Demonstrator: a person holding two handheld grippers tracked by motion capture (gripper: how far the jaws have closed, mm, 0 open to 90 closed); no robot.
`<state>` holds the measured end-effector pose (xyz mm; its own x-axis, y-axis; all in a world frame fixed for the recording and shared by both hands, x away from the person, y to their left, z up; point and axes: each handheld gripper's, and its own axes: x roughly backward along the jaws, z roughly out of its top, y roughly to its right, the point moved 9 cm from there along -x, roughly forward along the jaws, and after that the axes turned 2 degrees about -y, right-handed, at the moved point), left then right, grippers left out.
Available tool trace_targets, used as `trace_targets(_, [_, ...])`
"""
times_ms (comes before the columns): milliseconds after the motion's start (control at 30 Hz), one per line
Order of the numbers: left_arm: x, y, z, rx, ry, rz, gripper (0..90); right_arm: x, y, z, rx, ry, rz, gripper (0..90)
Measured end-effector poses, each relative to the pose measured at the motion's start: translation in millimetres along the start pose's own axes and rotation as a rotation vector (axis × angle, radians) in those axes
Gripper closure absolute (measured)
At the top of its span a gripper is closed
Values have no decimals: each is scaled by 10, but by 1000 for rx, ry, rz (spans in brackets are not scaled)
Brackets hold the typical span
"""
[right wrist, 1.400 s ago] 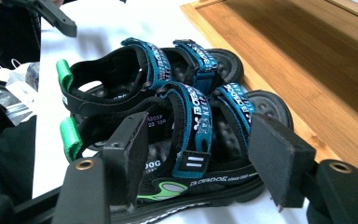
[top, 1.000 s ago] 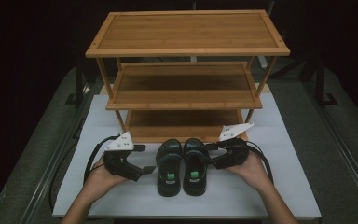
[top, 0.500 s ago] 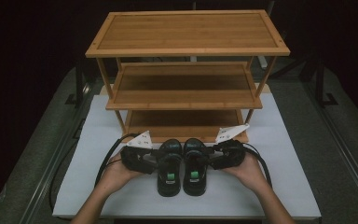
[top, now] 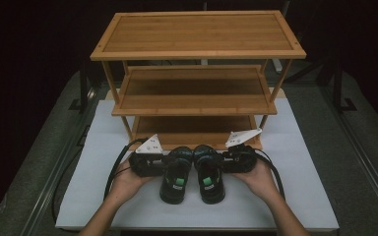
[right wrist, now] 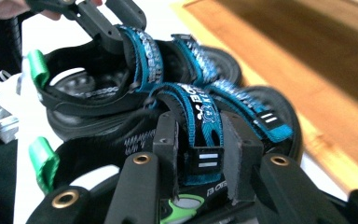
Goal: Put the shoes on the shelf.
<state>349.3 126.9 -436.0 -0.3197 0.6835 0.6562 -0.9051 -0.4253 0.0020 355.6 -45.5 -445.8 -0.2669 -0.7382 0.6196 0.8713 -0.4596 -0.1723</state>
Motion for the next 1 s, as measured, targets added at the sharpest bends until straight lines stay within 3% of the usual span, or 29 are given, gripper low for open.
trace_targets(333, [-89, -253, 233, 5, 54, 66, 711, -9, 325, 231, -36, 72, -92, 690])
trace_targets(467, [-160, -404, 291, -6, 71, 115, 711, -54, 474, 311, -53, 102, -122, 690])
trace_targets(667, [-248, -603, 313, 14, 106, 179, 711, -142, 618, 393, -56, 129, -157, 689])
trace_targets(1000, [-332, -652, 234, 23, 87, 170, 690, -225, 667, 384, -38, 136, -204, 653])
